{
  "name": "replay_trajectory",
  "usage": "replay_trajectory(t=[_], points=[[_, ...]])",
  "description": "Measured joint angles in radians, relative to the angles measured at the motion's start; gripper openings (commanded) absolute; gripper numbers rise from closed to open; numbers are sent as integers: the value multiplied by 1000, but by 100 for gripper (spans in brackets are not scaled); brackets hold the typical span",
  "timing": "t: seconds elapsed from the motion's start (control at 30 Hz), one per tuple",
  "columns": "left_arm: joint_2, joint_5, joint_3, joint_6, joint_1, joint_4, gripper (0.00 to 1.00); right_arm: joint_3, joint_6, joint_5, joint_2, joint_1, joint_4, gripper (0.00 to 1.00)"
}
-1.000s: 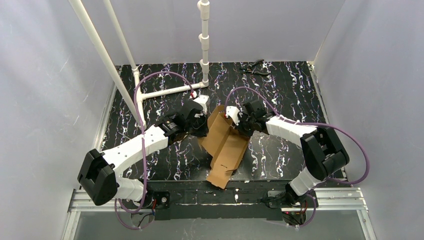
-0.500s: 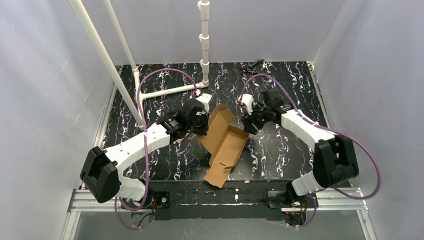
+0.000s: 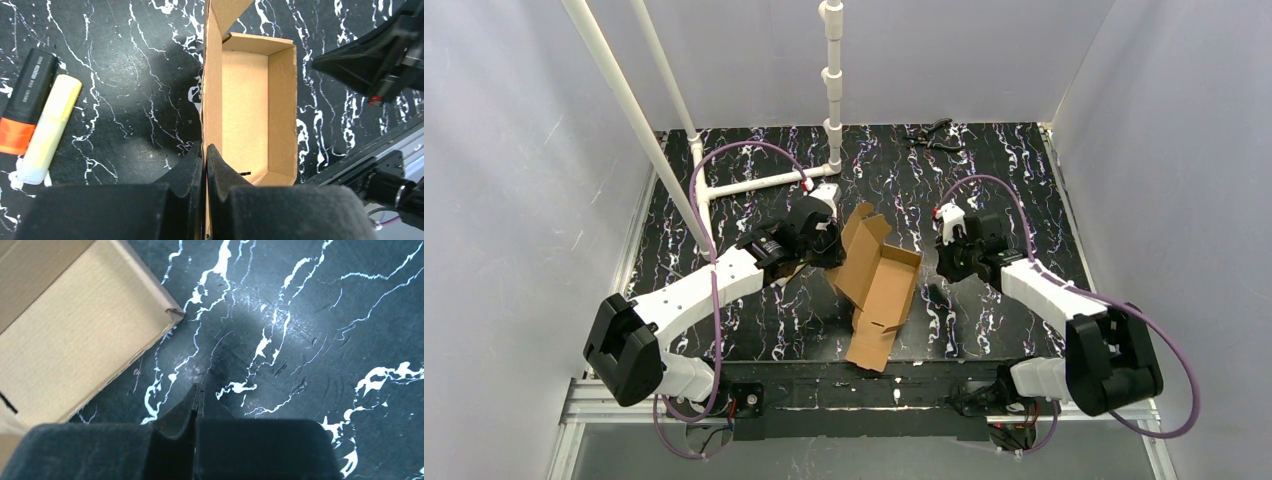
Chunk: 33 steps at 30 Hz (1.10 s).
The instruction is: Fold the paper box
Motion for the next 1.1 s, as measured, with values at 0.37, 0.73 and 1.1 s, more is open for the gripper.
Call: replay_trajectory(t=[0.37,0.73,1.1], points=[[64,179,-1,-66,-18,143,0,119,205,20,285,65,85,1],[137,243,-7,-59,-23,166,0,149,256,22,306,70,180,1],[40,168,-7,-79,-15,117,0,129,200,96,257,6,122,1]])
